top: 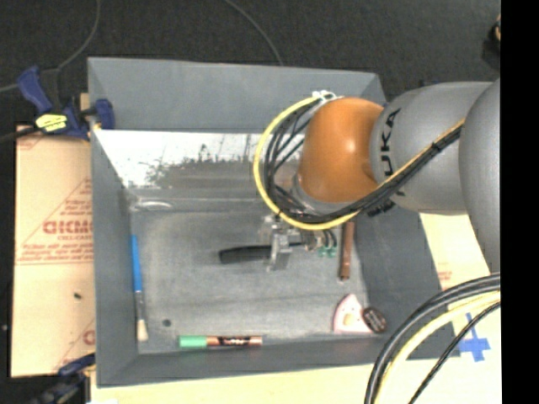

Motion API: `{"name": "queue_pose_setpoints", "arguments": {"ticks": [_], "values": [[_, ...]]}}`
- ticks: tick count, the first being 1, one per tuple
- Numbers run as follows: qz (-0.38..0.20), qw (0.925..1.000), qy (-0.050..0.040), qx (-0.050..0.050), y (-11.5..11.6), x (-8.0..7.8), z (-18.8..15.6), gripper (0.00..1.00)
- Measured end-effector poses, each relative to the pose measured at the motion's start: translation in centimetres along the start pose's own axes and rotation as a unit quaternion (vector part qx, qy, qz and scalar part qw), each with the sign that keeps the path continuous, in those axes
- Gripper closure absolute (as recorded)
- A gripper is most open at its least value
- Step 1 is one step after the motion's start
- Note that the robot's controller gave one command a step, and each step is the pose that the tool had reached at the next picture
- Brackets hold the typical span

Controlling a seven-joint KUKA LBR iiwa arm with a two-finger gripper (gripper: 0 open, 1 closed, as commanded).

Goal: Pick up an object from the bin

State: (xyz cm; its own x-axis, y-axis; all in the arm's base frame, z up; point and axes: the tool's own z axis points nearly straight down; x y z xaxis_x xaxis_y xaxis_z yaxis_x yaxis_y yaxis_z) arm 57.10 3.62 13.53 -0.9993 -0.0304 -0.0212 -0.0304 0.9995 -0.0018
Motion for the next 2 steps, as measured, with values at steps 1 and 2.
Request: {"name": "queue_pose_setpoints", "arguments": {"ticks": [1,2], "values": [[0.0,1.0,-0.0033,0.0,0.0,-0.2,-0.81,1.0],[0.0,1.0,-0.0028,0.0,-0.01,-0.17,-1.09,1.0]]}}
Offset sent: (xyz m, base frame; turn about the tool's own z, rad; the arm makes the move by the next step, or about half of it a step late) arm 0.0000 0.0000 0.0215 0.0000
